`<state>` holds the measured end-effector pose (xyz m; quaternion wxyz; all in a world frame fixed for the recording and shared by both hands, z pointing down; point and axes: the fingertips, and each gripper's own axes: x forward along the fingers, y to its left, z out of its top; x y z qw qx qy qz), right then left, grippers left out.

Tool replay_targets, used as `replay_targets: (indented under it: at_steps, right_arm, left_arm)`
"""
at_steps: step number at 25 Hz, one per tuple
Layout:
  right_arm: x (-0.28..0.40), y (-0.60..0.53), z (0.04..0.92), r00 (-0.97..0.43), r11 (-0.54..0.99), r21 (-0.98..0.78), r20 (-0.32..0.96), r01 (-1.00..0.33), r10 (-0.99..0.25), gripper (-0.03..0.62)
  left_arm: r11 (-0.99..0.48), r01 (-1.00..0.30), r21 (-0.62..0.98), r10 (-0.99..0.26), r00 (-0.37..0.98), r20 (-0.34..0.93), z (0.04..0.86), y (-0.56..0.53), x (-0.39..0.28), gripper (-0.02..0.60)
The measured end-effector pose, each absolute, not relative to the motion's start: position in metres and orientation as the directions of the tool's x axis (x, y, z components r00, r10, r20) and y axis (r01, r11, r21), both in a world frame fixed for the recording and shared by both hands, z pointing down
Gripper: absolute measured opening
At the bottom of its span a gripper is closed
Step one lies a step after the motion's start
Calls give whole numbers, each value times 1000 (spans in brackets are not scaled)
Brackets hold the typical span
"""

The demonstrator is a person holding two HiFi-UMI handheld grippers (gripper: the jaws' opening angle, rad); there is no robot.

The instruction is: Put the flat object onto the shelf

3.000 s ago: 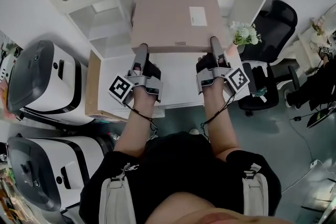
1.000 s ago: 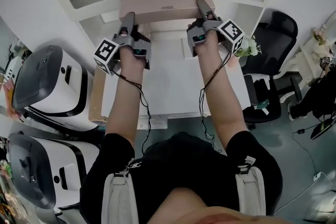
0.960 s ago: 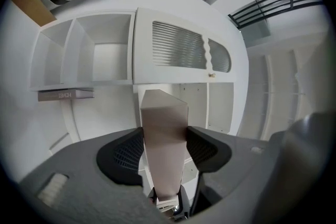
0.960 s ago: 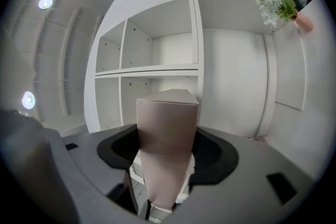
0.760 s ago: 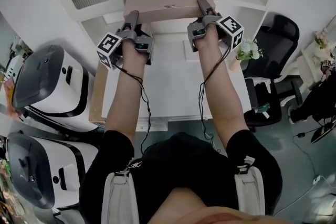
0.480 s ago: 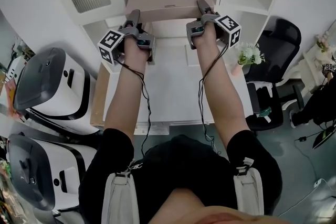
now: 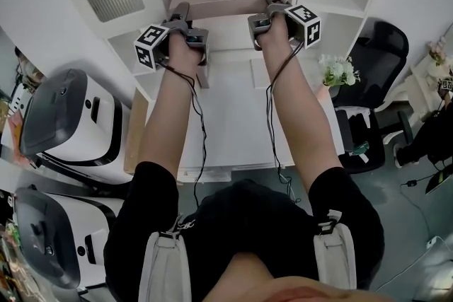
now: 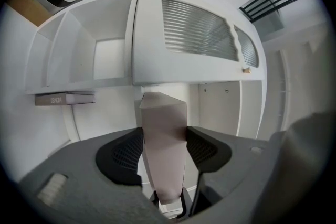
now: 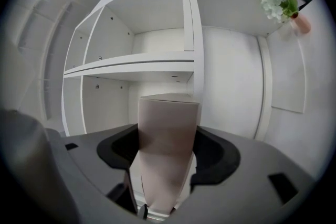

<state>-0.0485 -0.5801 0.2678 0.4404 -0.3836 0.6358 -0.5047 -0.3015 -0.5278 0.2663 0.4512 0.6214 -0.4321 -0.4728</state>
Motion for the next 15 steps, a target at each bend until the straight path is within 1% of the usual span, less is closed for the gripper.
replay_targets:
  at_steps: [3, 8, 15]
  right_arm:
    - [-47, -592, 269, -321, 174, -984, -151, -46, -935, 290]
    - [-47, -597, 270, -304, 98, -992, -71, -75, -950, 291]
    - [-48, -596, 269, -279, 84, -991, -53, -102, -959, 294]
  left_arm:
    - [-211, -117, 970, -965, 181, -188, 267, -541, -300, 262]
    - [-196, -123, 973, -968, 180, -172, 265, -559, -303, 262]
    - [-184, -148, 972, -969, 191, -154, 265, -570, -306, 264]
